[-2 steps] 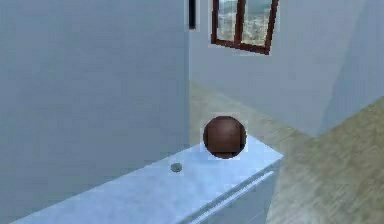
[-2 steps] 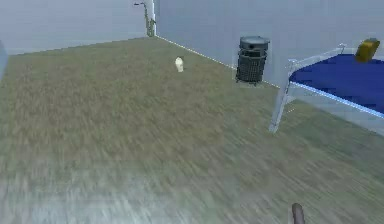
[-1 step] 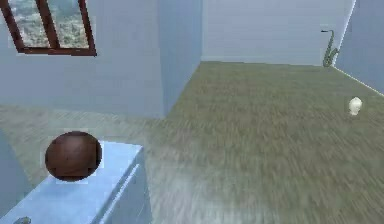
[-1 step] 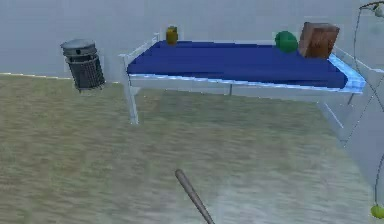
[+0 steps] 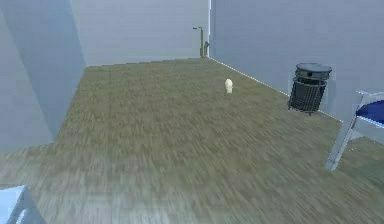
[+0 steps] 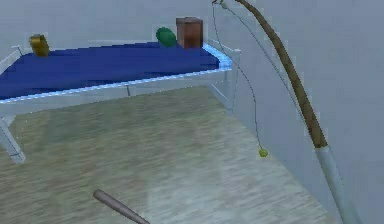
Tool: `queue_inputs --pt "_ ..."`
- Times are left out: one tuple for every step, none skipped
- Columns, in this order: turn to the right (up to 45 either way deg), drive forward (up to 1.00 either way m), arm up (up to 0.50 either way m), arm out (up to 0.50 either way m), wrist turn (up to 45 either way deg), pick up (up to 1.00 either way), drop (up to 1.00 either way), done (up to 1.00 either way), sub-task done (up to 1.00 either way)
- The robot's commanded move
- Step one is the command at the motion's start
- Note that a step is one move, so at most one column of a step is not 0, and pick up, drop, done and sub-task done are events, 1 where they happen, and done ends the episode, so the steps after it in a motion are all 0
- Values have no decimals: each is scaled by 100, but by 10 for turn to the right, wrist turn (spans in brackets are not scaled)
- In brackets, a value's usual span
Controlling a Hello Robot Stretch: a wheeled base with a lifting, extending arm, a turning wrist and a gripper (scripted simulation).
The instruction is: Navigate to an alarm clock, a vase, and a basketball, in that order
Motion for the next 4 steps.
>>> queue_inputs --pt "0 25 0 0 0 0 0 0 0" --pt "-450 0 0 0 0 0 0 0 0" --pt "-330 0 0 0 0 0 0 0 0" --pt "0 0 0 0 0 0 0 100 0"
